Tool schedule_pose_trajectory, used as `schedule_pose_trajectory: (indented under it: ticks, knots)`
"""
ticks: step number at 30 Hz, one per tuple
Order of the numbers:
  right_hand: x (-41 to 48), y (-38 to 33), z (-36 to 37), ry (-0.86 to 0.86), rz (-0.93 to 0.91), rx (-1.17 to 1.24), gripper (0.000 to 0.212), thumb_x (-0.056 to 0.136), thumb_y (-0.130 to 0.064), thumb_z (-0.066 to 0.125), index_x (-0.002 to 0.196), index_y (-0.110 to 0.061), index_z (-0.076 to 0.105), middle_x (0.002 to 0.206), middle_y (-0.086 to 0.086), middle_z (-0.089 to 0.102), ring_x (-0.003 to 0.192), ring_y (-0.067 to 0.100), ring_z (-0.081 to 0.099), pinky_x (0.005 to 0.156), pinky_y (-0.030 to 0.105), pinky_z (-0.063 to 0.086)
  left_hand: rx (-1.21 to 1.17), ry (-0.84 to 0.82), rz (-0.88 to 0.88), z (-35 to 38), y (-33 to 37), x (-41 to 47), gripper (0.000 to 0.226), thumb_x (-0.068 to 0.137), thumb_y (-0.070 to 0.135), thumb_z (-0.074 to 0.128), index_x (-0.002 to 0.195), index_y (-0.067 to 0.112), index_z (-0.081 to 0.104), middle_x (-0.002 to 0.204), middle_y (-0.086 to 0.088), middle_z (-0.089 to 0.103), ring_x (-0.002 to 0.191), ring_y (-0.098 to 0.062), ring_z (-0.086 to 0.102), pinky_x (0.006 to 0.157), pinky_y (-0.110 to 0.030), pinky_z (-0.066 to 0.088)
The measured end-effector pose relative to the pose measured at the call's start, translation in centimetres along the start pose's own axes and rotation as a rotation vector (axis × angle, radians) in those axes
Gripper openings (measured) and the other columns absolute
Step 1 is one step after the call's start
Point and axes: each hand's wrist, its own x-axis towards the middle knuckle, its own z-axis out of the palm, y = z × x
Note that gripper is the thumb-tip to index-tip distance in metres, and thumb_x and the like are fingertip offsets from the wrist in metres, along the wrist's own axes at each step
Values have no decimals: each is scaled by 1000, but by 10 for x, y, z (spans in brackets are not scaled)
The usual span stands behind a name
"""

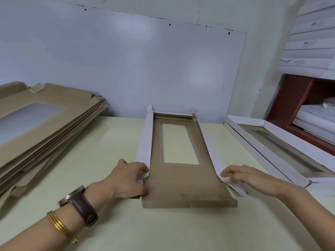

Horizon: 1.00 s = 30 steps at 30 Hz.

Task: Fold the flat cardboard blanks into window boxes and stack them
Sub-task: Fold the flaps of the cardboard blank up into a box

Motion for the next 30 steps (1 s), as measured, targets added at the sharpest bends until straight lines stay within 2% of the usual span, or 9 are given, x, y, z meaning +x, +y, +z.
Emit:
schedule_pose_trajectory:
  ticks: [4, 7, 8, 12, 14, 16, 19, 25, 30]
  knots:
    - [1, 5, 2, -5, -20, 69, 19, 90, -35, 57, 95, -30, 74, 92, -11, 67, 94, 1, 59, 76, 7, 41, 10, 5, 28, -1, -1, -1, 42, 77, 40, 64, 117, 32, 54, 97, 20, 54, 104, -19, 32, 80, -26, 43]
    - [1, 6, 2, -40, -99, 96, 62, 72, -47, 46, 102, 5, 60, 94, 22, 59, 91, 37, 50, 82, 27, 34, 91, 8, 43, -2, 0, -1, 40, 77, 43, 60, 114, 31, 56, 110, 18, 58, 100, -21, 36, 80, -25, 37]
    - [1, 6, 2, -64, -105, 90, 65, 71, -49, 44, 101, 8, 57, 87, 18, 55, 83, 30, 47, 82, 31, 32, 135, 14, 63, -2, 0, -1, 39, 77, 44, 59, 114, 29, 57, 112, 16, 58, 98, -20, 40, 80, -25, 33]
    - [0, 3, -4, -171, -55, 7, 28, 80, -27, 49, 80, -6, 68, 71, -2, 50, 74, 13, 43, 80, 26, 36, 213, 3, 138, -4, 0, 2, 43, 79, 46, 59, 119, 28, 57, 120, 18, 51, 102, -11, 52, 87, -24, 38]
    - [1, 7, -9, -214, -33, -35, 46, 70, -17, 49, 109, -3, 68, 85, 1, 54, 74, 15, 44, 71, 17, 37, 172, -18, 153, -6, -2, 3, 47, 79, 44, 61, 123, 28, 57, 123, 18, 49, 109, -9, 53, 90, -24, 45]
    - [1, 10, -14, -252, -29, -132, 68, 75, 8, 39, 132, -26, 58, 118, -14, 56, 94, 11, 51, 75, 13, 42, 106, -50, 165, -8, -5, 3, 50, 80, 40, 64, 127, 25, 57, 125, 17, 45, 111, -8, 52, 90, -23, 48]
    - [-1, 11, -19, -285, -62, -180, 83, 77, 16, 35, 138, -39, 47, 139, -29, 37, 120, 6, 41, 80, 15, 45, 30, -87, 184, -10, -9, 4, 53, 79, 33, 68, 130, 21, 57, 122, 18, 43, 109, -6, 53, 86, -21, 51]
    - [1, 16, -17, -266, -102, -172, 82, 77, 11, 56, 134, -45, 47, 142, -25, 39, 113, 0, 43, 96, 22, 47, -71, -118, 186, -11, -10, 4, 53, 75, 17, 71, 126, 14, 60, 118, 16, 42, 84, 8, 57, 68, -14, 53]
    - [0, 18, -14, -234, -117, -86, 78, 80, 20, 48, 132, -38, 53, 143, -1, 39, 88, 4, 48, 83, 19, 52, -95, -130, 183, -10, -12, 3, 49, 73, 13, 72, 120, 14, 62, 118, 15, 41, 66, 16, 54, 57, -12, 45]
